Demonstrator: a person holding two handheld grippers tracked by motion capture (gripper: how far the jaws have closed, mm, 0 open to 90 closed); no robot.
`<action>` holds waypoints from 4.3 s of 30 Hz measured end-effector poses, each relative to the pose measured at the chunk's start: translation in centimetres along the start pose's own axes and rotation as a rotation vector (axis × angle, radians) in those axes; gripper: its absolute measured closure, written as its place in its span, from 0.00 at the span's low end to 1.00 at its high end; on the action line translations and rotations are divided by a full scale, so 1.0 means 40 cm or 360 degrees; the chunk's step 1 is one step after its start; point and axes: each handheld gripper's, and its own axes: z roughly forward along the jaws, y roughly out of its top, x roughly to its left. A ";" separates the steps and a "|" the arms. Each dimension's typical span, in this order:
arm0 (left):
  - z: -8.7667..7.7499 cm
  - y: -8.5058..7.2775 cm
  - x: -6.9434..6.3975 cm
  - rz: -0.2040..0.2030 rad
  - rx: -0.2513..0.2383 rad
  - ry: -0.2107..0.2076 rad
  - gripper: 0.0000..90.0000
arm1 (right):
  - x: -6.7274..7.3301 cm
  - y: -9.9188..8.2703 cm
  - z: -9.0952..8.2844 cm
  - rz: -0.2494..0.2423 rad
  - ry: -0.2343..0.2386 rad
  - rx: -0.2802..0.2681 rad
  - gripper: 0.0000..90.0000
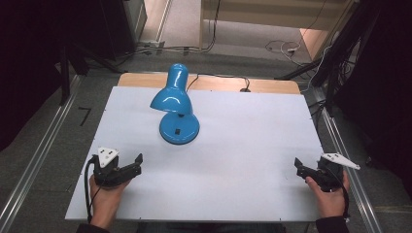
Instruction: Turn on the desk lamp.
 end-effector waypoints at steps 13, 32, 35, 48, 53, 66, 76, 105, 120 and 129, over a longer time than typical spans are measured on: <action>0.025 0.031 -0.046 0.0011 -0.0032 -0.0027 0.16 | -0.005 0.000 -0.001 0.0037 0.0040 -0.0002 0.07; 0.060 0.070 -0.077 0.0005 -0.0082 -0.0118 0.17 | -0.009 -0.005 0.002 0.0042 0.0022 0.0005 0.07; 0.064 0.079 -0.085 0.0007 -0.0089 -0.0137 0.17 | -0.010 -0.006 0.003 0.0046 0.0017 0.0011 0.07; 0.092 0.093 -0.113 0.0032 -0.0094 -0.0151 0.17 | -0.010 -0.007 0.004 0.0043 0.0004 0.0019 0.07; 0.102 0.096 -0.123 0.0042 -0.0089 -0.0158 0.17 | -0.010 -0.007 0.005 0.0043 0.0008 0.0019 0.07; 0.115 0.103 -0.140 0.0068 -0.0085 -0.0144 0.18 | -0.009 -0.006 0.005 0.0044 0.0007 0.0013 0.07; 0.132 0.112 -0.157 0.0089 -0.0065 -0.0149 0.18 | -0.010 -0.004 0.004 0.0041 0.0020 0.0004 0.07; 0.198 0.132 -0.193 0.0147 -0.0042 -0.0124 0.25 | -0.008 -0.006 0.005 0.0039 0.0024 0.0016 0.07; 0.220 0.144 -0.203 0.0123 -0.0050 -0.0138 0.30 | -0.006 -0.007 0.008 0.0026 0.0026 0.0022 0.07; 0.233 0.154 -0.211 0.0124 -0.0039 -0.0170 0.37 | -0.007 -0.006 0.007 0.0026 0.0024 0.0020 0.07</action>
